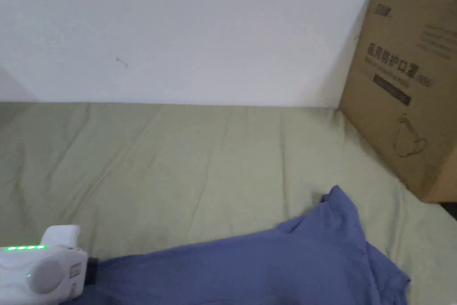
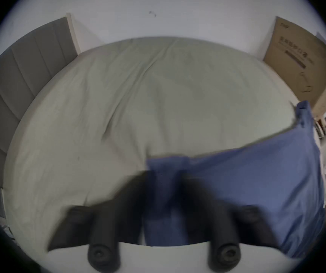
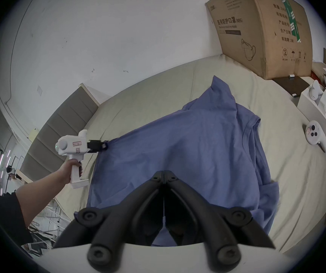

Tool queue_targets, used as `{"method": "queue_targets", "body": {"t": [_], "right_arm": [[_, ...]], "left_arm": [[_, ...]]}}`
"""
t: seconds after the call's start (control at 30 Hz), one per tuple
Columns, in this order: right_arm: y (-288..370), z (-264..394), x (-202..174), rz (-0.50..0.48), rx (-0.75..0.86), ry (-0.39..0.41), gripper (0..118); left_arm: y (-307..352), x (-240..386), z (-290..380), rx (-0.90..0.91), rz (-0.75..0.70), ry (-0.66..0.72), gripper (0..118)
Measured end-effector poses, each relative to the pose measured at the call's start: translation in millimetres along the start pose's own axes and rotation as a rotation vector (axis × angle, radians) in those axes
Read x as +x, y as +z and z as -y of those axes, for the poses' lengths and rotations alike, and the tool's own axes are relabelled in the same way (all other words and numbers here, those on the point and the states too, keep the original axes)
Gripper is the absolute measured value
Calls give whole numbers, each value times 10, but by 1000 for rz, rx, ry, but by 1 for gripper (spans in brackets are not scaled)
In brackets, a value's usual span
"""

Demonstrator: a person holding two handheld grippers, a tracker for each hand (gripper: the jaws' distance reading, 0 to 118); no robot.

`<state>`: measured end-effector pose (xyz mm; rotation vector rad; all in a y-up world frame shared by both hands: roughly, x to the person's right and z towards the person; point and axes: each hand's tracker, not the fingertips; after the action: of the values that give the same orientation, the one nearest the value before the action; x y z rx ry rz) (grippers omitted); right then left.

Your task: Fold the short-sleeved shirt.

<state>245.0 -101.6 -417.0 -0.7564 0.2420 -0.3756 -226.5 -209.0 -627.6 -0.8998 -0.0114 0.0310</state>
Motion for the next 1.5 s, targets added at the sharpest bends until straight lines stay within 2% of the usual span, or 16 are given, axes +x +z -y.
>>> {"method": "queue_targets", "body": {"t": [0.03, 0.1, 0.17, 0.3, 0.37, 0.4, 0.53, 0.73, 0.87, 0.93, 1.0, 1.03, 1.07, 1.1, 1.27, 1.5], "right_arm": [[-28, -75, 56, -3, 2, -2, 0], [-142, -376, 273, -38, 21, -22, 0], [-320, -732, 432, -28, 16, -14, 0], [-848, -1551, 791, 140, 12, -8, 6], [-1197, -1875, 941, 199, -88, -13, 88], [-1391, -1965, 1017, 224, -167, -19, 102], [-1997, -2147, 1123, 316, -246, 24, 102], [-2923, -2056, 1106, 332, -476, 141, 100], [-3104, -1918, 1259, 346, -434, 68, 96], [-3052, -1818, 1143, 371, -402, 206, 95], [-3025, -1806, 1031, 389, -427, 278, 85], [-2963, -1808, 969, 377, -419, 275, 67], [-2915, -1809, 930, 375, -419, 277, 43], [-2863, -1806, 900, 358, -417, 276, 5], [-2385, -1659, 685, 267, -304, 247, 2], [-676, -1816, 292, 191, 10, 219, 2]], "left_arm": [[41, -20, 23, -20, 30, -5, 1], [183, -137, 59, -36, 94, 68, 1], [396, -208, 90, 34, -14, 56, 1], [694, -317, 169, 78, -135, -50, 1], [697, -343, 178, 75, -207, -70, 1], [698, -392, 202, 59, -212, -48, 1], [609, -524, 250, 6, -146, 76, 1], [481, -473, 302, -12, -144, 70, 1], [436, -514, 307, -22, -116, 114, 1], [419, -487, 311, -25, -112, 106, 1], [390, -478, 307, -29, -119, 80, 1], [397, -455, 301, -28, -123, 70, 1], [409, -433, 293, -25, -123, 67, 1], [431, -433, 288, -25, -122, 67, 1], [706, -478, 276, 12, -88, 131, 1], [1750, -433, -25, 193, -23, 104, 1]]}}
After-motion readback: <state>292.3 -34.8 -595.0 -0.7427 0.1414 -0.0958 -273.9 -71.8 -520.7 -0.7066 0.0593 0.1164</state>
